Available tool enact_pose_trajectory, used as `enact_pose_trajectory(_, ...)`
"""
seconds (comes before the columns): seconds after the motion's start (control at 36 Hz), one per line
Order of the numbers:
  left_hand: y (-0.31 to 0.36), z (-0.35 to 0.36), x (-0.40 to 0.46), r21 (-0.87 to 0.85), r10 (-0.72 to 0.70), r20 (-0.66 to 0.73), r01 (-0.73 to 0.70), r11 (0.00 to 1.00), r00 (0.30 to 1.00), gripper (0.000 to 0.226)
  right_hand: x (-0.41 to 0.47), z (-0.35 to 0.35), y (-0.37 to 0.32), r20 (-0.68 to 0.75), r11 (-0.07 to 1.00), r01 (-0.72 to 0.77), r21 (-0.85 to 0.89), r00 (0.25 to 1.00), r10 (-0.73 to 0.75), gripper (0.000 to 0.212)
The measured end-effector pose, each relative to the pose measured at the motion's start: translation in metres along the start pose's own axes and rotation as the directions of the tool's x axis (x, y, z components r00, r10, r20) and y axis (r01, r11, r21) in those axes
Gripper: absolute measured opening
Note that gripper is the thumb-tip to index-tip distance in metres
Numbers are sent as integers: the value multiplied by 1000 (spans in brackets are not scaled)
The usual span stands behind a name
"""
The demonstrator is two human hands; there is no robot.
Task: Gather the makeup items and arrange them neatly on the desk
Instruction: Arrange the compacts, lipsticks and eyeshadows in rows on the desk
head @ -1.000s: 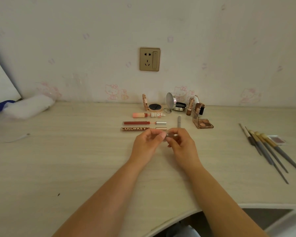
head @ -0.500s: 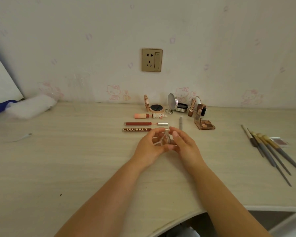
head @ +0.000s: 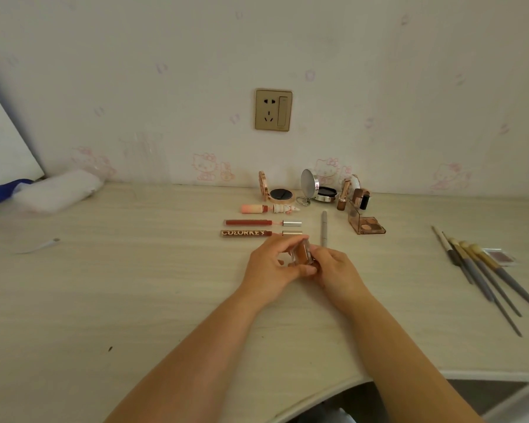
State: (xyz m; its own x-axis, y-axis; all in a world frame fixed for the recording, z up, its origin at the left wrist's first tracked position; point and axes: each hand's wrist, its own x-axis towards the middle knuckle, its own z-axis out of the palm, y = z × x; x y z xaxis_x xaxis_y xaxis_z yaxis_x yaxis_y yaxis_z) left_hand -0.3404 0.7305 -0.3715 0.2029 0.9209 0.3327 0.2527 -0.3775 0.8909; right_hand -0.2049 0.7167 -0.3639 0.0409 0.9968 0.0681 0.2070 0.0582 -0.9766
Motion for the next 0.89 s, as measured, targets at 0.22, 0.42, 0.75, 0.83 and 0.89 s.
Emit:
enact_pose_trajectory(0.22, -1, -2, 2, -83, -23, -15, 22, 996, 1000, 50, 2, -2, 0, 47, 987, -30, 156, 999, 23, 34)
enact_pose_trajectory(0.42, -3, -6, 5, -253, -118, -17, 110, 961, 993, 49, 7, -2, 4, 18, 862, -102, 496, 994, 108, 28)
enact_pose_trajectory(0.75, -5, -10, 5, -386, -163, -10, 146, 911, 987, 49, 7, -7, 8, 58, 955, -55, 293, 998, 40, 30)
enact_pose_trajectory(0.83, -5, -16, 6, -322, -150, 0, 142, 936, 989, 47, 6, -9, 11, 69, 994, 5, 110, 998, -13, 41)
enact_pose_trajectory(0.89, -7, -24, 6, -263, -140, 6, 137, 955, 990, 43, 9, -8, 10, 74, 999, 25, -22, 997, -24, 44)
